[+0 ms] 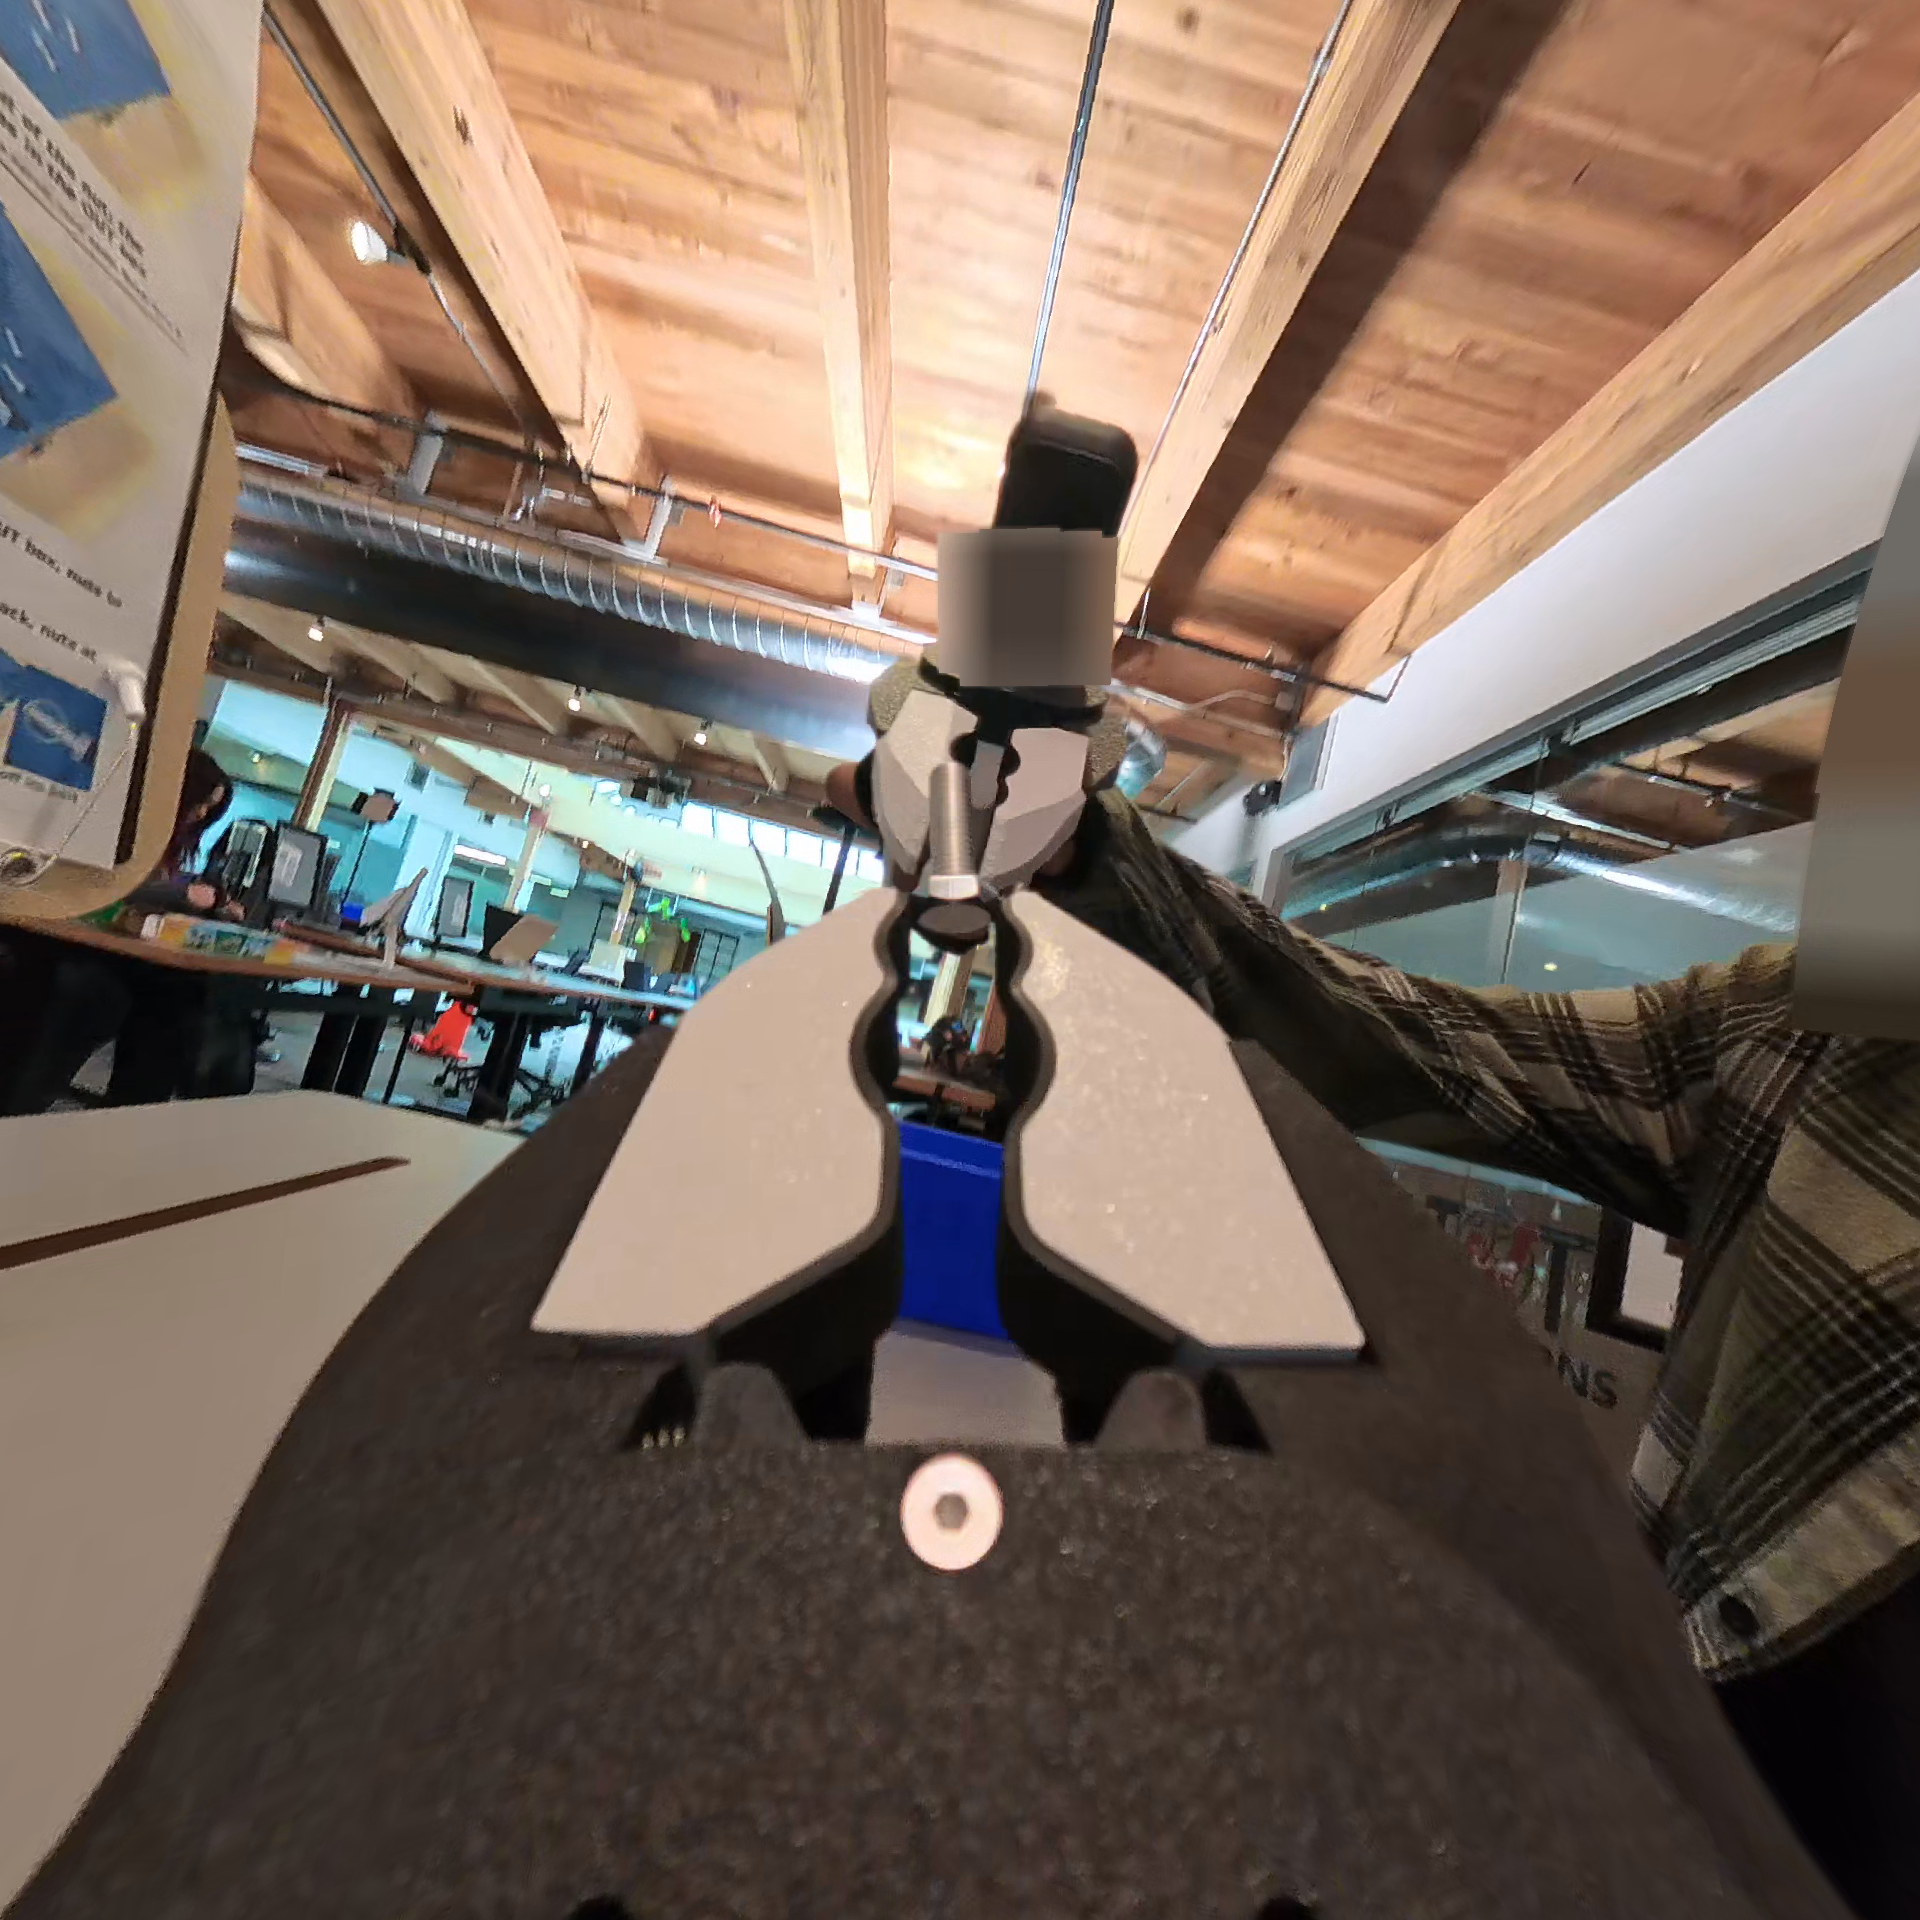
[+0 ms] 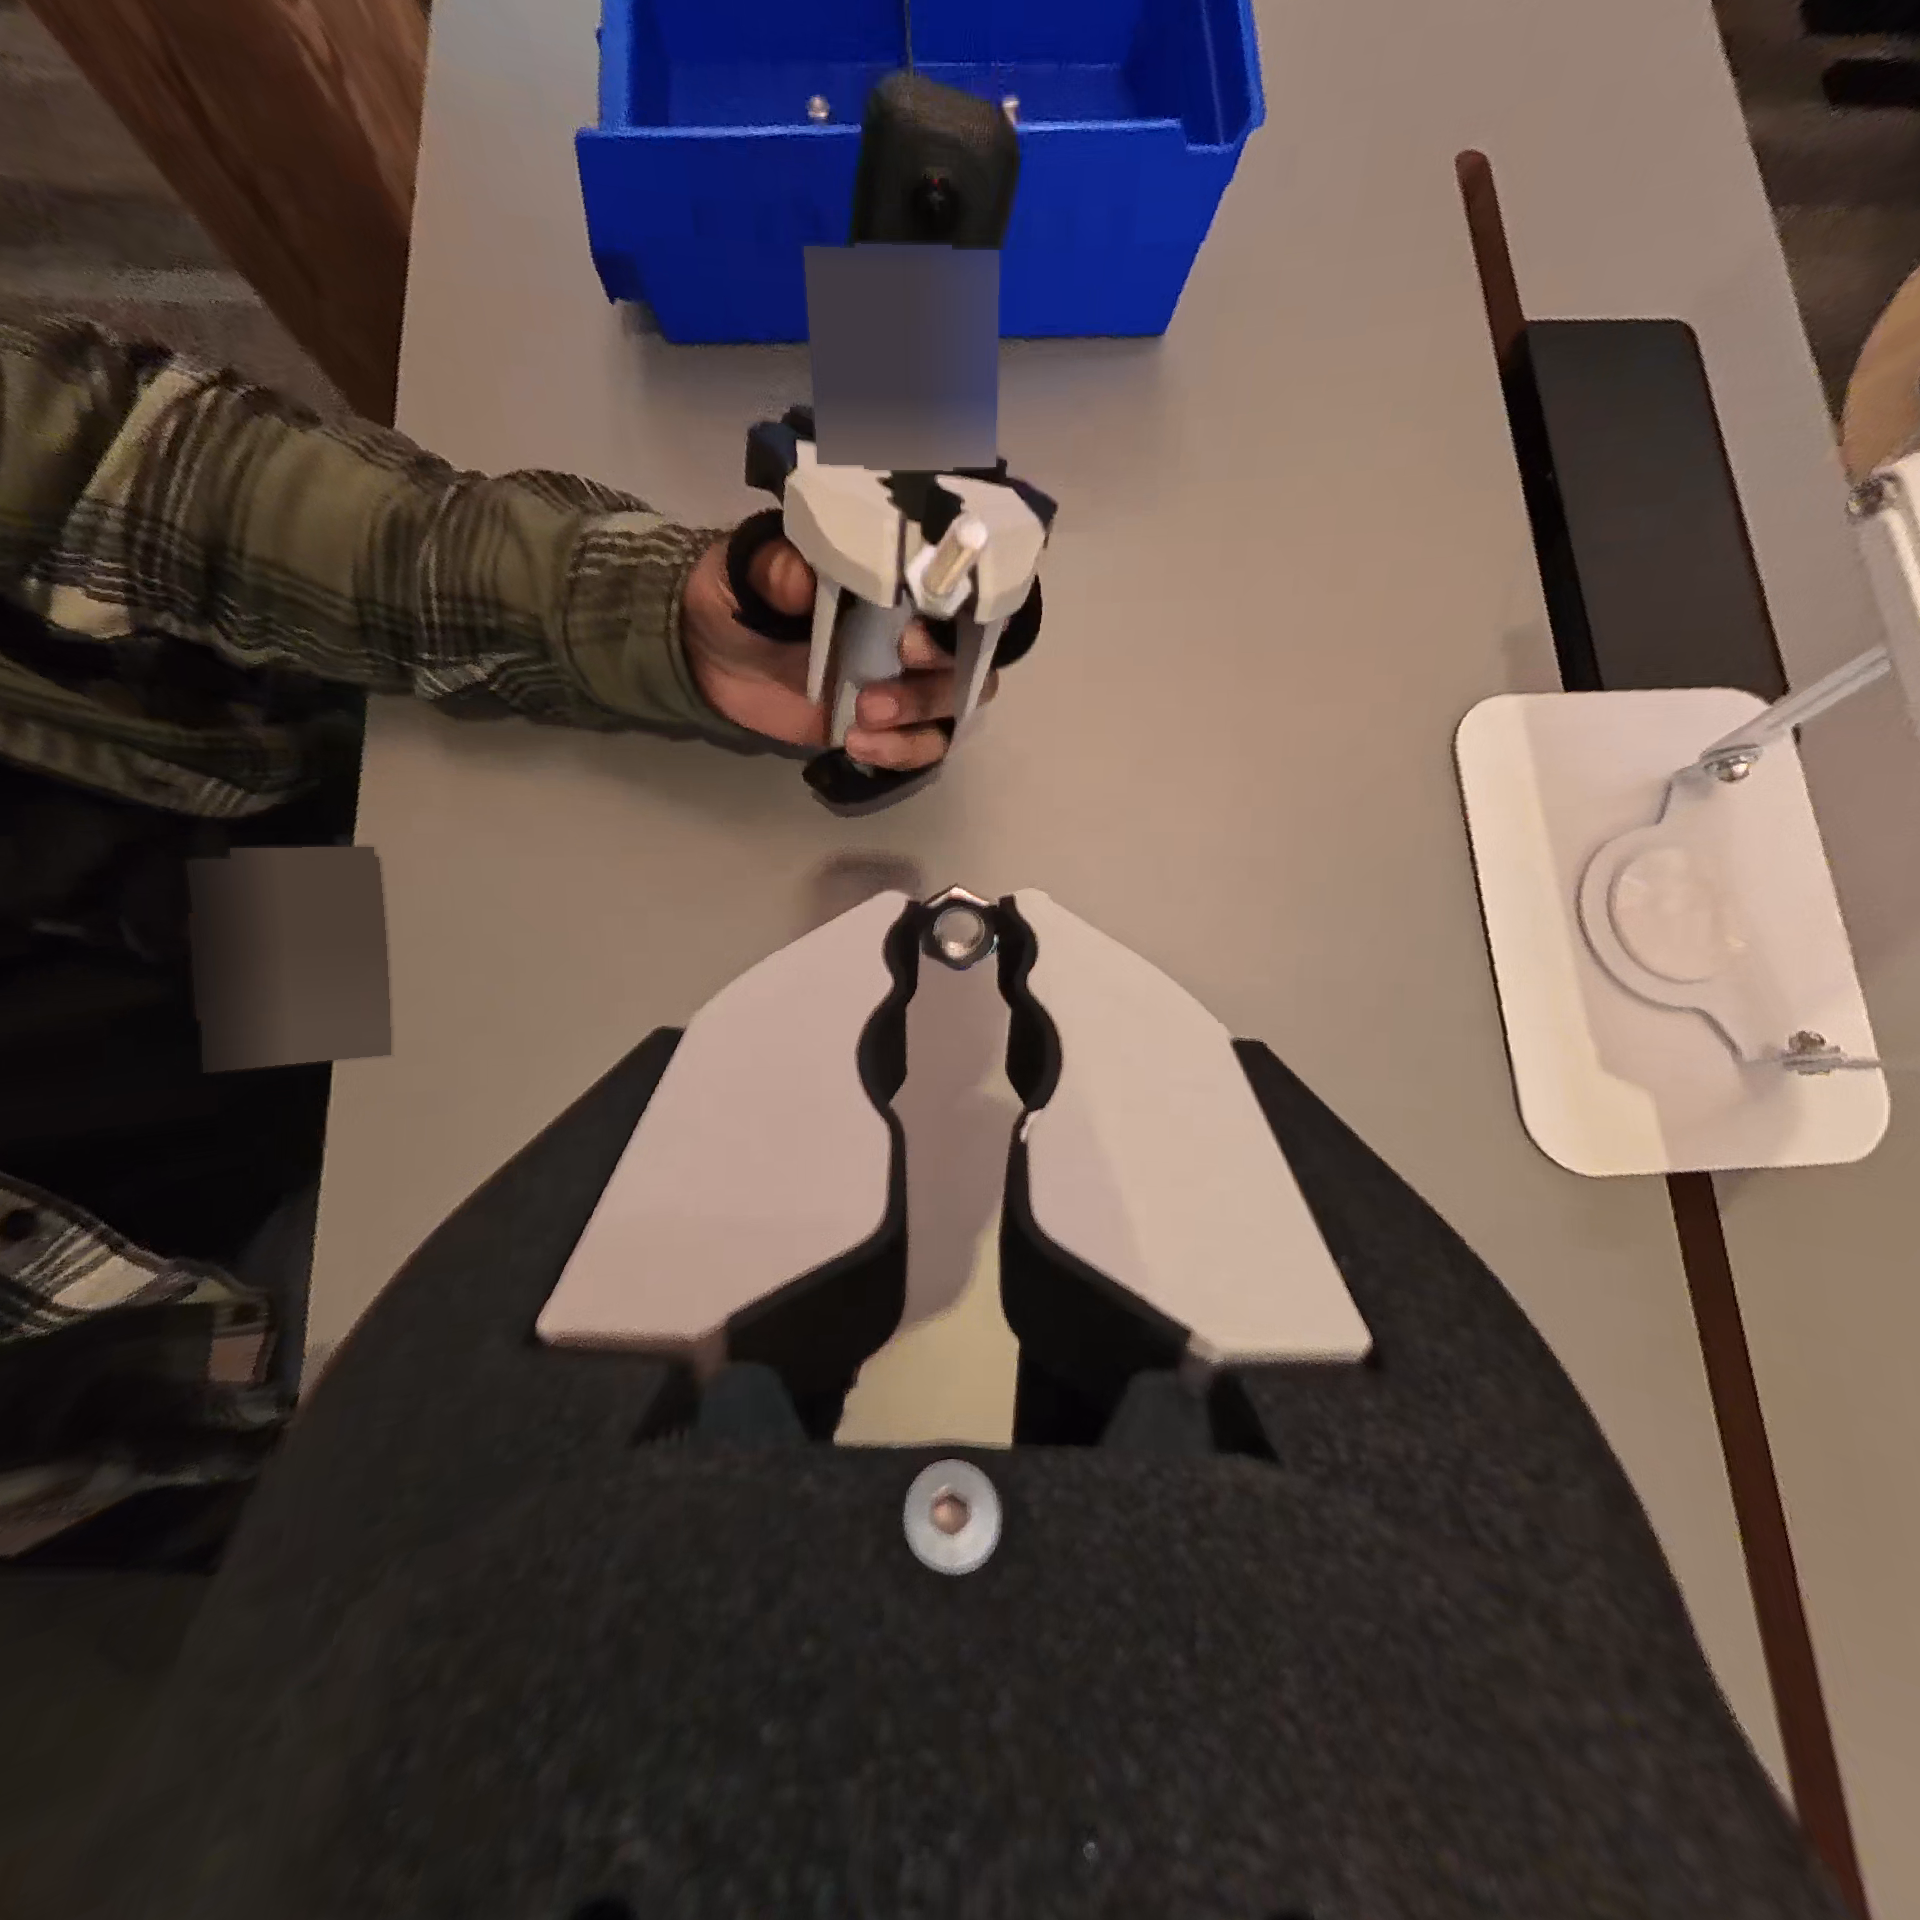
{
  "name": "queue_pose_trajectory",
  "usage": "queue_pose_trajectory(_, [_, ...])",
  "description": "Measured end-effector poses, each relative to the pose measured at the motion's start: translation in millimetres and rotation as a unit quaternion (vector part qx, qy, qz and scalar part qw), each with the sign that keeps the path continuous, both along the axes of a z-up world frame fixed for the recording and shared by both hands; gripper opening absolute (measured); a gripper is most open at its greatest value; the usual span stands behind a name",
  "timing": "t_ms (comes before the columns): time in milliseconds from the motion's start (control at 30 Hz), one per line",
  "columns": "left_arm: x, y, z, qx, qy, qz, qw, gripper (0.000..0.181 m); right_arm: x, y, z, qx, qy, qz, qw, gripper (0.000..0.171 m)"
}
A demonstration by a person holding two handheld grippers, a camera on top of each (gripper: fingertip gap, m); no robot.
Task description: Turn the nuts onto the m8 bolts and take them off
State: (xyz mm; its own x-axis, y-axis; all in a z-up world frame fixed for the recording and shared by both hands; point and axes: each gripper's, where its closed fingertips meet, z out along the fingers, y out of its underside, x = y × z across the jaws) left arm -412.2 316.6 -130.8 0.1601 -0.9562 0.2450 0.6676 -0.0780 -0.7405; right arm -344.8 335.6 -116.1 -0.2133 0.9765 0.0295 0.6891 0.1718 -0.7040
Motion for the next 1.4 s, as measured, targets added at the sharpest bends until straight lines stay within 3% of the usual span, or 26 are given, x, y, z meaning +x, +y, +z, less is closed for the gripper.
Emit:
queue_pose_trajectory(267, [-4.0,1.7,-8.0,-0.005,-0.031,0.005,0.999,0.015,-38.5,-5.3,19.1,-0.008,-0.075,0.083,0.994,0.014])
queue_pose_trajectory(467, [-5.7,-2.5,-6.2,0.008,-0.018,0.013,1.000,0.014,-59.3,-6.4,11.8,0.020,-0.160,0.133,0.978,0.014])
queue_pose_trajectory(733, [-13.3,-2.2,-5.4,0.009,-0.025,0.016,0.999,0.014,-79.4,-14.2,12.4,0.021,-0.198,0.181,0.963,0.014])
queue_pose_trajectory(1400, [-20.2,-1.5,-2.2,0.009,-0.043,0.026,0.999,0.014,-95.0,-18.3,0.2,0.009,-0.217,0.187,0.958,0.014])
